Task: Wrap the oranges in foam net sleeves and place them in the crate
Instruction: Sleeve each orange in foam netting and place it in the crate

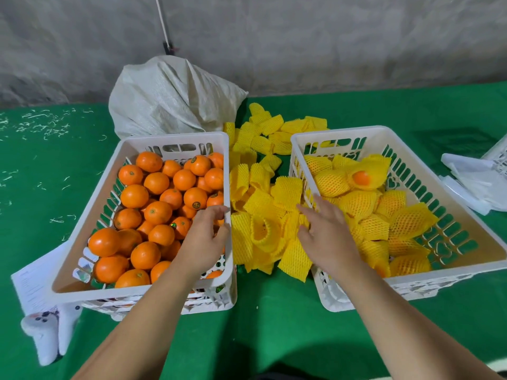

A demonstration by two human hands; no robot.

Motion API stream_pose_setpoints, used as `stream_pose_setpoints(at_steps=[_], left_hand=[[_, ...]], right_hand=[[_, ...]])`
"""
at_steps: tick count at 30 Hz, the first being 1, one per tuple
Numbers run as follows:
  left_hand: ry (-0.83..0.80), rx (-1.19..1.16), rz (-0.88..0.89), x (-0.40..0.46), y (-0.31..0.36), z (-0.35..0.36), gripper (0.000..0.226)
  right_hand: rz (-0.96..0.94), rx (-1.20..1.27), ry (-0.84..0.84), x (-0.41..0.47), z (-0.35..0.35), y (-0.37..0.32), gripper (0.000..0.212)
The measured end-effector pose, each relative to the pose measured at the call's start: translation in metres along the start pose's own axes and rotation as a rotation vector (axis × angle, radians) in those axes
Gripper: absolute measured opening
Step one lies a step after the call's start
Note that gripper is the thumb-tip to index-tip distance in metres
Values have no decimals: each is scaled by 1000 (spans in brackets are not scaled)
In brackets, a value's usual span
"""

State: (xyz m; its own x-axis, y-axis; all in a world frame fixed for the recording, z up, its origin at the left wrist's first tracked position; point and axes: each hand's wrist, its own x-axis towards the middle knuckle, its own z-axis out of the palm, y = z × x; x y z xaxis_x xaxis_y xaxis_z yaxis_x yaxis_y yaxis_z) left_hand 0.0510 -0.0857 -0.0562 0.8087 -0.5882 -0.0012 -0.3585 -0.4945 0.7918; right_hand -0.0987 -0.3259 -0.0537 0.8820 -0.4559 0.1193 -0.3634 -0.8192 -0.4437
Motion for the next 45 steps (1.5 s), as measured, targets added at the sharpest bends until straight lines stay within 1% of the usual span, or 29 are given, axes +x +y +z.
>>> stream_pose_setpoints(at_steps=[1, 2, 3, 4, 5, 6, 7, 8, 9, 10, 11, 12, 14, 15, 16, 17, 19, 21, 25, 26, 28, 29, 32, 34, 37, 39, 41, 43, 45], left_hand=[[-12, 30, 11, 4, -2, 2, 38], [-4, 41, 16, 9, -4, 4, 39], [22, 15, -2, 14, -6, 5, 41], [50, -36, -43, 18, -7, 4, 43], [61, -76, -84, 21, -9, 4, 46], [32, -98, -123, 24, -12, 5, 49], [-43, -57, -156, 27, -16, 7, 53], [-159, 80, -198, 30, -19, 10, 59], [-288, 263, -244, 30, -22, 15, 66], [-392, 411, -295, 29, -24, 19, 74], [-464, 450, -343, 28, -24, 21, 78], [-506, 399, -378, 26, -22, 22, 75], [-541, 321, -409, 23, -18, 21, 64], [-553, 356, -392, 23, -18, 20, 62], [-555, 454, -364, 25, -21, 21, 64], [-526, 585, -338, 30, -24, 20, 70], [-392, 806, -269, 43, -32, 13, 90], [-299, 860, -257, 57, -44, 2, 100], [-371, 781, -363, 66, -72, 2, 102], [-362, 802, -396, 66, -75, 5, 102], [-309, 836, -405, 67, -74, 7, 91], [-292, 827, -394, 68, -71, 6, 84], [-254, 628, -409, 66, -60, -3, 72], [-122, 404, -335, 63, -48, -12, 72], [157, -6, -208, 46, -17, -22, 85], [224, -373, -136, 24, 11, -19, 87], [198, -667, -69, 0, 36, -6, 82], [120, -894, -50, -19, 51, 11, 79], [-11, -1056, -53, -33, 58, 23, 79]], right_hand=[[-88, -213, -61, -3, 4, -3, 42], [-160, -348, -93, -4, 6, -8, 38], [-207, -392, -111, -4, 7, -12, 36], [-241, -363, -123, -4, 8, -15, 35], [-258, -268, -161, -3, 10, -19, 34], [-239, -132, -236, -3, 13, -24, 31], [-189, 4, -332, -3, 16, -30, 27], [-127, 117, -428, -4, 21, -35, 24], [-68, 198, -499, -4, 26, -41, 28], [-34, 253, -519, -5, 32, -46, 38], [-15, 301, -501, -5, 37, -49, 45], [1, 364, -462, -5, 42, -54, 49], [49, 485, -371, -3, 47, -62, 49], [67, 538, -327, -2, 49, -64, 46], [80, 592, -290, -2, 50, -66, 43], [89, 648, -261, -1, 49, -67, 39], [86, 731, -213, 1, 44, -75, 31], [68, 789, -129, 2, 38, -85, 22], [29, 918, 48, -4, 32, -101, 16], [35, 929, 71, -6, 32, -103, 14], [60, 987, 95, -10, 36, -101, 5], [84, 1016, 94, -12, 38, -99, 18], [125, 1016, 45, -17, 39, -93, 48], [141, 921, 66, -19, 38, -88, 55], [163, 805, 217, -20, 33, -82, 40], [193, 826, 308, -17, 27, -83, 31], [224, 816, 371, -14, 23, -82, 24], [265, 813, 404, -9, 20, -83, 42], [287, 852, 431, -5, 15, -85, 57]])
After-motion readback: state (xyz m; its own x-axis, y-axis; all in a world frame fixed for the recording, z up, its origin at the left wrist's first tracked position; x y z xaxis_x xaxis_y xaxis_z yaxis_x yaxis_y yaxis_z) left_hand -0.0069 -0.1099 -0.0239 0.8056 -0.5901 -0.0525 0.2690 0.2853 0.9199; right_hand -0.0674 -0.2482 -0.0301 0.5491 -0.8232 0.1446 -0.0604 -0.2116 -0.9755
